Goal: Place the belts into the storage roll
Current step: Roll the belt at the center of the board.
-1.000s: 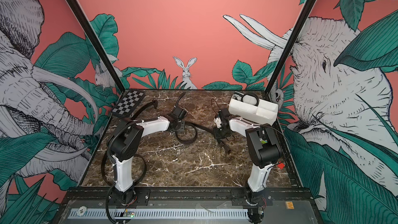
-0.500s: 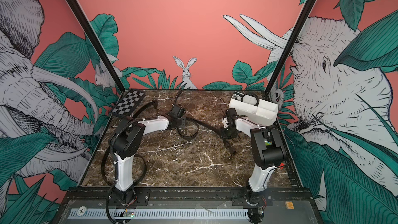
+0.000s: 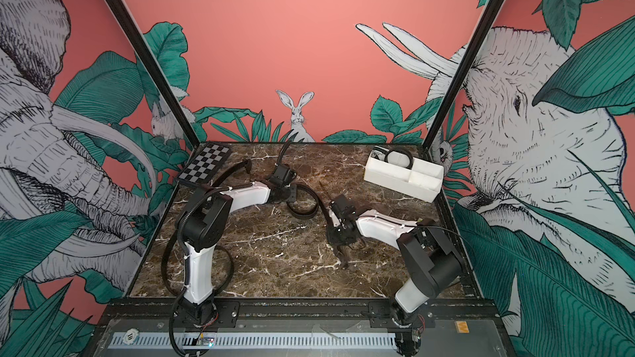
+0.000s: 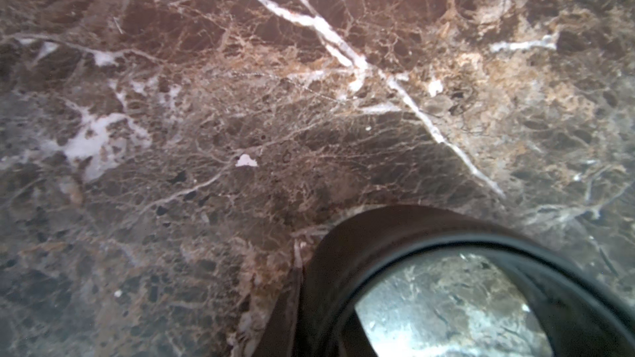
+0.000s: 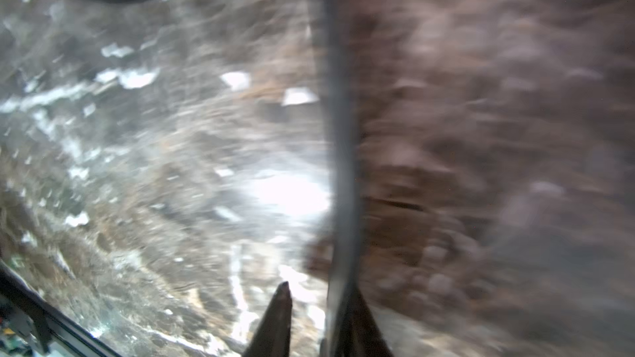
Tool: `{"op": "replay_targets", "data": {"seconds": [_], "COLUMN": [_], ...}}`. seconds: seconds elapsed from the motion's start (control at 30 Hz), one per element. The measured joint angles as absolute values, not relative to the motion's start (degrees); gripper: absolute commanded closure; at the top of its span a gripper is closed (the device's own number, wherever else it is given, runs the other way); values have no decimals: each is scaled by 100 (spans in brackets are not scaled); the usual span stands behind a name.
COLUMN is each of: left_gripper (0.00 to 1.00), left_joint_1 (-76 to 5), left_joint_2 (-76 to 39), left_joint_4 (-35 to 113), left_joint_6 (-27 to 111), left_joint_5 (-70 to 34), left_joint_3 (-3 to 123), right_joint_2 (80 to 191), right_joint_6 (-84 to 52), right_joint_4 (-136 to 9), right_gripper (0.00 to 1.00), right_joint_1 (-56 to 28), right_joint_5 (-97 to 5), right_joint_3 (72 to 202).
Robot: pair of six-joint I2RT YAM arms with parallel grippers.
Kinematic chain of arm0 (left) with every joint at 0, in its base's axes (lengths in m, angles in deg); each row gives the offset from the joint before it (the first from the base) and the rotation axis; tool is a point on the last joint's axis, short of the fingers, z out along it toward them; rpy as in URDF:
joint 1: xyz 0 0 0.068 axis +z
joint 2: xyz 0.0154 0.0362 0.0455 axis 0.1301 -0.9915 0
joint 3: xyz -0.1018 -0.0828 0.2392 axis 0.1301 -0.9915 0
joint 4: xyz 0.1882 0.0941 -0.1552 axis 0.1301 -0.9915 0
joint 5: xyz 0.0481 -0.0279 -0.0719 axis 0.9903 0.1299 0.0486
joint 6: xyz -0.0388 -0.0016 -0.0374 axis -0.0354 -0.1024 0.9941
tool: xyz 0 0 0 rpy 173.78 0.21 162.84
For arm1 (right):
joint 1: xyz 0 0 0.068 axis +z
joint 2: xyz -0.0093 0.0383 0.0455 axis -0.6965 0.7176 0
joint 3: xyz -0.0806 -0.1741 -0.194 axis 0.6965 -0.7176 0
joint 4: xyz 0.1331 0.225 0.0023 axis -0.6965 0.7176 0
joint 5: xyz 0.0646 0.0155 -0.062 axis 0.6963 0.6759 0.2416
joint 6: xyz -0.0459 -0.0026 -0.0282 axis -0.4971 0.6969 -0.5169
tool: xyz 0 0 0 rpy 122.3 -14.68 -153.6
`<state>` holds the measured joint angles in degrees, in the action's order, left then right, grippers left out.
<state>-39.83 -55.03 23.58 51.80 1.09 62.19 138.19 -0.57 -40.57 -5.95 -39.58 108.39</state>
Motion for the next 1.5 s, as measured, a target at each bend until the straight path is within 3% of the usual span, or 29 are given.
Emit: {"op": "replay_targets", "data": {"seconds": [0.17,0.4,0.67,0.77,1.0,1.13,1.37,1.5], "left_gripper": [85,85,85,85,83,67,18,8], "left_joint_1": [-3997,-4016,-4018,-4018,-4021,-4045,-4126,-4180], "left_joint_2": [-5520,-5540,-5562,-5575,-5623,-5636,-5227,-4707], "left_joint_4": [2312,2262,2327,2369,2482,2570,3197,2753], "left_joint_6": [5180,5163,5148,5143,5052,4942,4693,4614], "left_joint_5": [105,90,59,41,-81,-225,-863,-1204], "left_joint_3": [6254,6298,6309,6320,6342,6335,5717,5391], "right_joint_2": [13838,14278,16501,17067,16920,16872,16872,16872], "right_joint_6": [-24,-874,-1613,-1668,-1458,-1397,-1941,-2586], "right_joint_4": [-3803,-3442,-3383,-3366,-3650,-3589,-3171,-2774], "right_gripper": [36,31,31,37,79,100,100,100], "right_joint_1": [-527,-1483,-1638,-1559,-1305,-1227,-1209,-1187], "right_joint_5": [-3800,-4043,-4207,-4218,-4351,-4565,-4771,-4873], "right_joint_3": [11383,13064,15116,15350,14849,14755,14876,14974]}}
